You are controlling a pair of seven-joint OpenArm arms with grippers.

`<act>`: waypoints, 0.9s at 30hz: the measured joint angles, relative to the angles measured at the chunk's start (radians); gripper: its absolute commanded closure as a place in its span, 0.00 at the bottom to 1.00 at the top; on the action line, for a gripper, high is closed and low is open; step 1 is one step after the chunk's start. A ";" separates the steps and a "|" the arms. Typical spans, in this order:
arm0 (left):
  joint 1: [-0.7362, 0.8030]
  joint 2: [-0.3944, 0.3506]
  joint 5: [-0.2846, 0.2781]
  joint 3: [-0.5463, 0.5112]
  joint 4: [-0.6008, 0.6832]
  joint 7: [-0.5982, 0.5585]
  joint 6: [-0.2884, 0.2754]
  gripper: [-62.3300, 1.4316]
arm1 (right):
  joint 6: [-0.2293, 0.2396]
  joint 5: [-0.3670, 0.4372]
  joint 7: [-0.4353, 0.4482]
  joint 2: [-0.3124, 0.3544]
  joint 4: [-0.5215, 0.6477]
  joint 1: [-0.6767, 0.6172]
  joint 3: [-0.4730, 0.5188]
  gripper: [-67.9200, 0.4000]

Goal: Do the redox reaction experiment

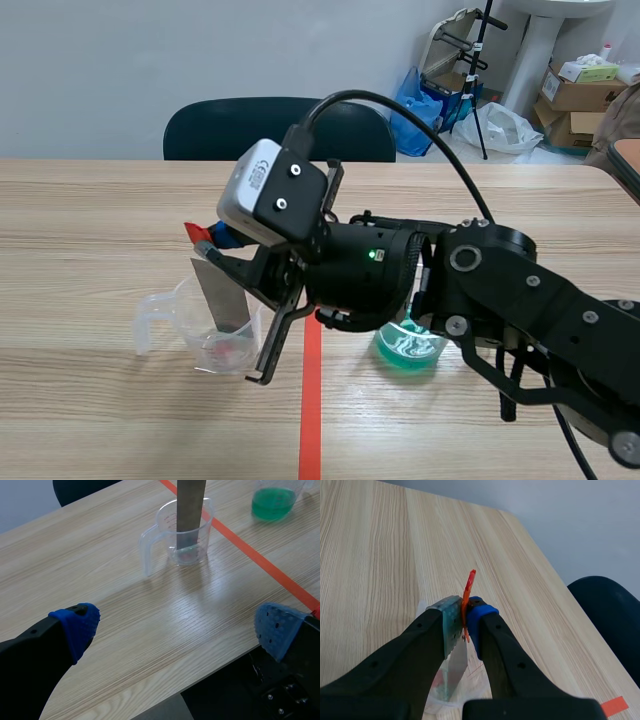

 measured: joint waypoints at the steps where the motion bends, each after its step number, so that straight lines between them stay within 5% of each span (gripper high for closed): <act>1: 0.000 0.000 0.000 0.000 0.000 0.000 0.000 0.00 | 0.001 0.000 0.000 0.000 0.000 0.000 0.000 0.98; 9: 0.000 0.000 0.000 0.000 0.000 0.000 0.000 0.00 | 0.004 0.014 -0.092 0.000 0.055 0.011 0.000 0.98; 18: 0.000 0.000 0.000 0.000 0.000 0.000 0.000 0.00 | 0.003 0.233 -0.386 0.000 0.245 0.011 0.031 0.98; 27: 0.000 0.000 0.000 0.000 0.000 0.000 0.000 0.00 | 0.003 0.432 -0.589 0.000 0.346 0.068 0.045 0.98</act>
